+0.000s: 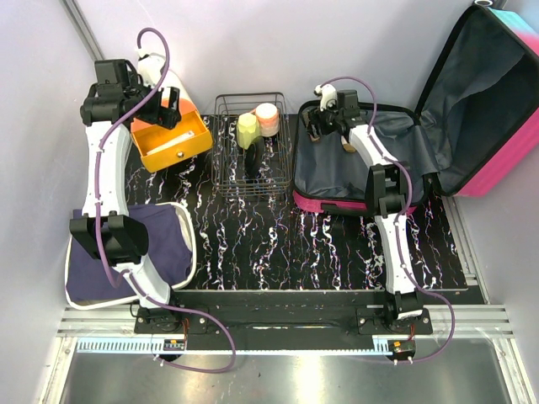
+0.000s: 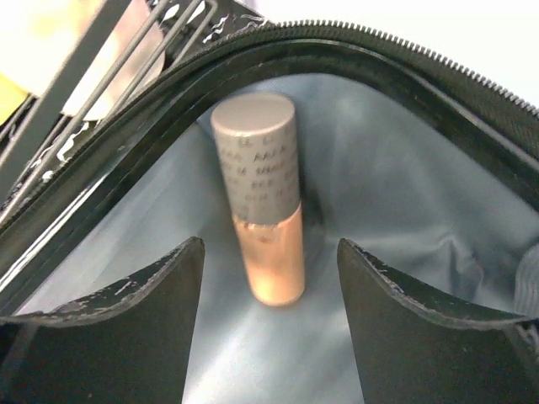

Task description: Open, take out, and arrange the luggage

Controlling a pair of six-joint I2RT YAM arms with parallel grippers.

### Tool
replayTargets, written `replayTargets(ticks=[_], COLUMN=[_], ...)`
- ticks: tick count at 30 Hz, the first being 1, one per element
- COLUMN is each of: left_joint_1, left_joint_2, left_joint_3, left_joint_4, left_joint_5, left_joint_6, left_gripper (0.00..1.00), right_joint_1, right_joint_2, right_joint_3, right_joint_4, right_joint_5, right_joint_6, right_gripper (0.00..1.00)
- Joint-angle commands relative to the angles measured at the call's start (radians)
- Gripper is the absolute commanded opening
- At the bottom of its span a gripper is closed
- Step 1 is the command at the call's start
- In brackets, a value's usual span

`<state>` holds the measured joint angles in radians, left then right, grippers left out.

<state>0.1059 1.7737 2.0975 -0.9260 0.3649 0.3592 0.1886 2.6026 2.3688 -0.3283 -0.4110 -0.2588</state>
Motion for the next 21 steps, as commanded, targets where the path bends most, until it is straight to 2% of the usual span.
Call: replayTargets(ticks=[1,5,8,9,12,16,19,21], left_joint_1=[0.005,0.005,0.005,0.005,0.005,-0.009,-0.026,-0.037], left_joint_2=[-0.007,-0.008,-0.008,-0.005,-0.002,-0.008,-0.010,-0.007], left_joint_3=[-0.004,-0.010,-0.014,-0.014,-0.008,-0.008,-0.010,-0.016], left_joint_4=[0.046,0.046,0.046,0.044,0.046,0.076,0.130,0.211], left_joint_5=[0.042,0.040,0.054,0.066,0.126,0.183,0.230,0.303], left_joint_6=[-0.045,-0.049,-0.062,-0.065,-0.066,-0.058,-0.109,-0.172], left_gripper=[0.93,0.93,0.92,0.92,0.93,0.94,0.95,0.96], right_joint_1=[0.005,0.005,0.005,0.005,0.005,-0.001,-0.009,-0.011], right_joint_2=[0.080,0.108,0.113,0.109,0.062,-0.094,-0.206,-0.289], right_joint_3=[0.098,0.102,0.102,0.101,0.069,-0.025,-0.095,-0.149], right_joint_4=[0.107,0.167,0.195,0.201,0.215,0.256,0.294,0.330], right_joint_5=[-0.020,-0.009,0.000,-0.002,-0.034,-0.106,-0.181,-0.264], right_joint_6=[-0.017,-0.007,0.004,0.013,0.047,0.124,0.206,0.252], right_gripper=[0.71,0.68,0.55,0.45,0.34,0.13,0.03,0.00])
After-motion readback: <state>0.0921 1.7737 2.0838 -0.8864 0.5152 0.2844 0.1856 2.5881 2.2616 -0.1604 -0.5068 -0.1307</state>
